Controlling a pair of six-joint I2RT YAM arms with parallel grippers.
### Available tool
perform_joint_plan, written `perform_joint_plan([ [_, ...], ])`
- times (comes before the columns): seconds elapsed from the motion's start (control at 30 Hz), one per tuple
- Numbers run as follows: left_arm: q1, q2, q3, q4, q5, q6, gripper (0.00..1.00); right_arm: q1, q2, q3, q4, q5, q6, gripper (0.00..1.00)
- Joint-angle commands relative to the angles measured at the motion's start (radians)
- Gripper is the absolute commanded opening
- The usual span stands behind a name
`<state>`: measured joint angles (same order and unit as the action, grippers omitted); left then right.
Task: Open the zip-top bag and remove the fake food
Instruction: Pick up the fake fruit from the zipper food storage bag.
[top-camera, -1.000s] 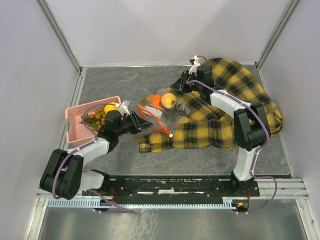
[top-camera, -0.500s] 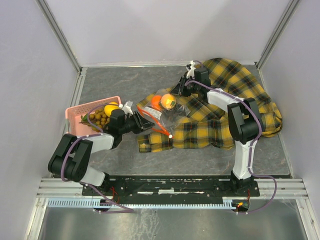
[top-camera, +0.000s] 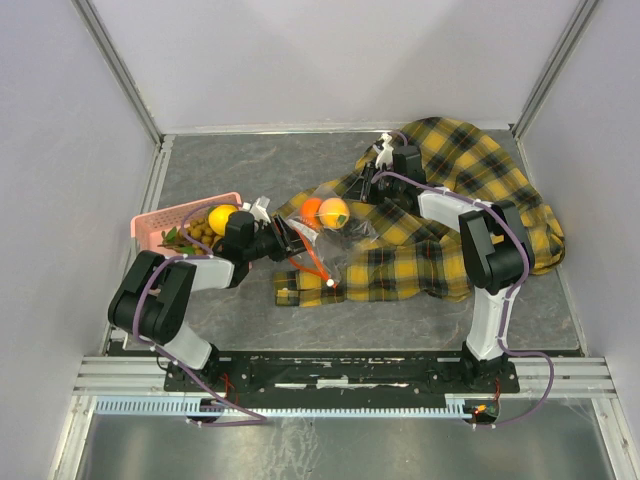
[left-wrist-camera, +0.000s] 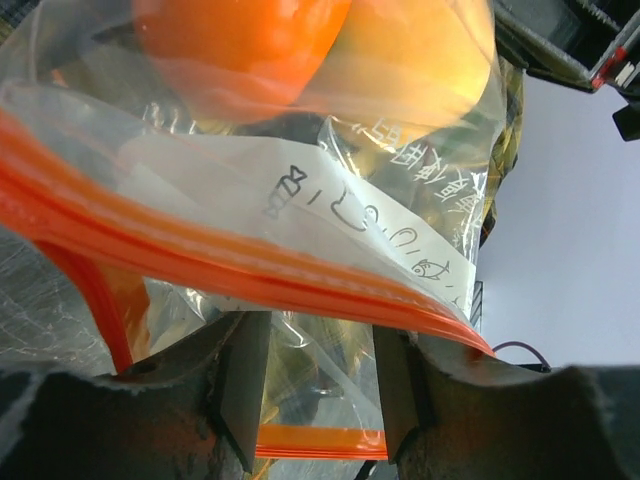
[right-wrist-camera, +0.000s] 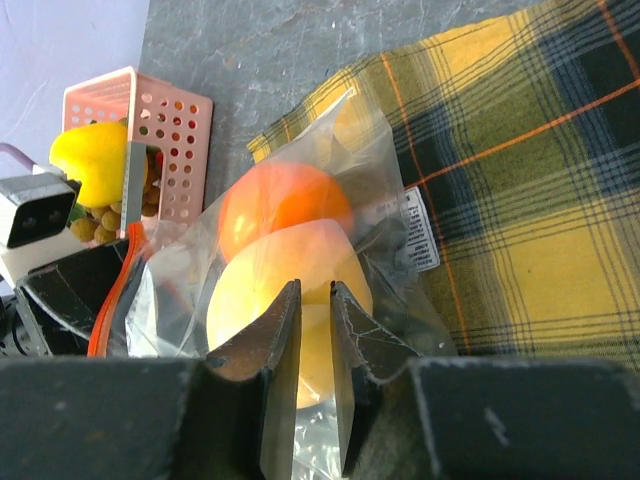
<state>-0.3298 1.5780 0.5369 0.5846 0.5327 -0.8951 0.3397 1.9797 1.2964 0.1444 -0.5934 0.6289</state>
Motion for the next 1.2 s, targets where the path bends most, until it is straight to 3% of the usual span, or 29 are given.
perform_joint_plan([
  [0.0,-0.005,0.003,0.027,0.076,0.001,-0.005,0.53,0.026,-0.084,-0.044,0.028,-0.038,-0.034,0.25],
  [0.53,-0.004,0.006,0.006,0.15,0.023,-0.016,0.7,0.08,-0.151,-0.124,0.006,-0.054,-0.065,0.24],
  [0.6,-0.005,0.005,-0.007,0.171,0.024,-0.022,0.67,0.081,-0.172,-0.133,-0.006,-0.04,-0.078,0.25],
  [0.8,-0.005,-0.011,-0.068,0.284,0.032,-0.071,0.39,0.079,-0.238,-0.145,-0.069,0.013,-0.126,0.27],
  [1.0,-0.005,-0.06,-0.118,0.397,0.067,-0.075,0.34,0.079,-0.252,-0.138,-0.129,0.049,-0.158,0.28],
  [1.17,-0.005,-0.144,-0.153,0.415,0.066,-0.046,0.33,0.076,-0.275,-0.154,-0.1,0.037,-0.147,0.38],
])
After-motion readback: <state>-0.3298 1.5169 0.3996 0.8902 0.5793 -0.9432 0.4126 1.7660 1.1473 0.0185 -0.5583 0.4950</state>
